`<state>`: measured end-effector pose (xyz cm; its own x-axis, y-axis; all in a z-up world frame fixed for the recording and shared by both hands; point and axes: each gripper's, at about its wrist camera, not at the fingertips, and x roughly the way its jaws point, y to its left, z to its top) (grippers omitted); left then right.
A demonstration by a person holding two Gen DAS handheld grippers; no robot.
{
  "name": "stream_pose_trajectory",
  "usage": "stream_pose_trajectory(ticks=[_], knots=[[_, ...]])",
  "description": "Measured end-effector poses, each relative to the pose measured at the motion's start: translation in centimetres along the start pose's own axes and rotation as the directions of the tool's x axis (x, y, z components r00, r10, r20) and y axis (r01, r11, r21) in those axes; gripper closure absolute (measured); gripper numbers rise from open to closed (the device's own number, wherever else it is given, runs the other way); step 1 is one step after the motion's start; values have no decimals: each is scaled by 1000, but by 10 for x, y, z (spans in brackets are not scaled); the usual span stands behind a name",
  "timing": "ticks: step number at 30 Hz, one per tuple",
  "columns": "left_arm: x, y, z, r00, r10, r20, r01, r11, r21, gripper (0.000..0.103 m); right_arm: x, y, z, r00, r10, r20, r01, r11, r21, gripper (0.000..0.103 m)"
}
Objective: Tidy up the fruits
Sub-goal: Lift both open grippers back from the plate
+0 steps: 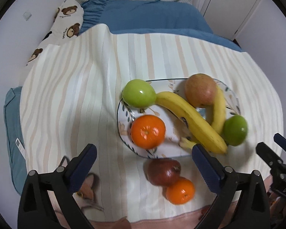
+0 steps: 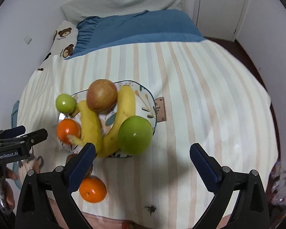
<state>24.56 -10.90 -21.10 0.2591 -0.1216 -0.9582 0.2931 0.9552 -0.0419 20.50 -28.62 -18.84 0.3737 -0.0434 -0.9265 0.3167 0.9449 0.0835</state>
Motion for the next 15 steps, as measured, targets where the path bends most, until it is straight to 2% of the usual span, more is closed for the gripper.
stream_pose_trajectory(ticks=[9, 15], knots=[[-48, -14, -34, 993, 22, 112, -23, 1000, 3, 1, -51, 17, -33, 998, -21, 54, 23, 999, -34, 2], [-88, -18, -54, 974, 55, 221, -60, 998, 18, 1, -94, 16, -49, 989, -27, 143, 31, 999, -26, 2]])
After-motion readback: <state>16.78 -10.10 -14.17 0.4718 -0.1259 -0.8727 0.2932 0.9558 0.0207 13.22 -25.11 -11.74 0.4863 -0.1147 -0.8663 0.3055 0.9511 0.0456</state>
